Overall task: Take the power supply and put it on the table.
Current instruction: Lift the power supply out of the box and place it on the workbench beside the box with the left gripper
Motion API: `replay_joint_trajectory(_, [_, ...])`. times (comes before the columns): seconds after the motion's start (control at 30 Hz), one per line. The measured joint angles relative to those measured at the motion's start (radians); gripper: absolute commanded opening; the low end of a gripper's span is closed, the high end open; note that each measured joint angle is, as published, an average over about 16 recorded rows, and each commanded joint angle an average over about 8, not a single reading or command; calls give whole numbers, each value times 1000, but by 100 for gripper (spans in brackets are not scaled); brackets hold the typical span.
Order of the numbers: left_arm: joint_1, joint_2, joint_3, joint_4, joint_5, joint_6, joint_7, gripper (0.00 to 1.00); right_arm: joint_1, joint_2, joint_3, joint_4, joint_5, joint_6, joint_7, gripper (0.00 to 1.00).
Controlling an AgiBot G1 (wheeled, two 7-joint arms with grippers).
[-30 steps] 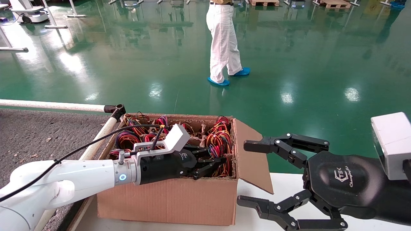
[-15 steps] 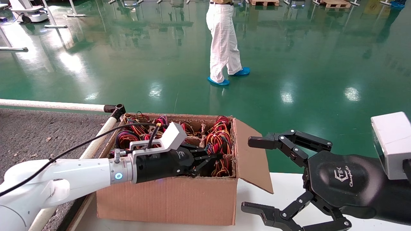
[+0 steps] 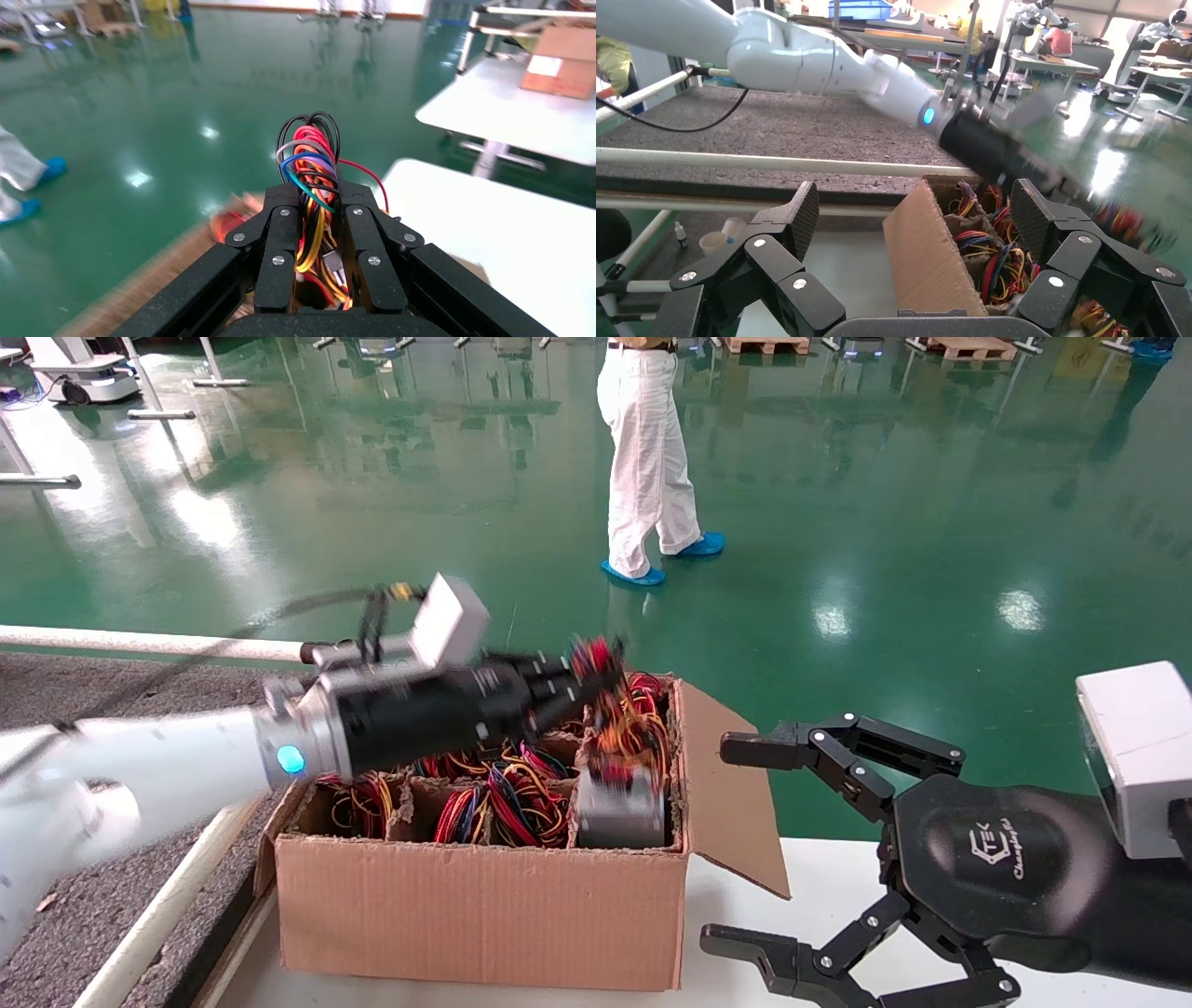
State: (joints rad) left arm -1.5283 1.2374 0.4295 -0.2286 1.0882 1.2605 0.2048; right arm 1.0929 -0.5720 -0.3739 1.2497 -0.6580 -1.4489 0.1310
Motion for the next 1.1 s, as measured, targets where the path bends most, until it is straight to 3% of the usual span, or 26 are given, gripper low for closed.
replay_joint_trajectory(0.53, [-229, -68, -39, -20, -23, -133, -95, 0, 0, 0, 0, 0, 0, 0, 0, 100])
replay_joint_trajectory(0.83, [-312, -107, -30, 45, 16, -250, -30, 0, 0, 0, 0, 0, 0, 0, 0, 100])
replay_joint_trajectory(1.1, [-343, -147, -28, 96, 30, -264, 35, 0, 0, 0, 0, 0, 0, 0, 0, 100])
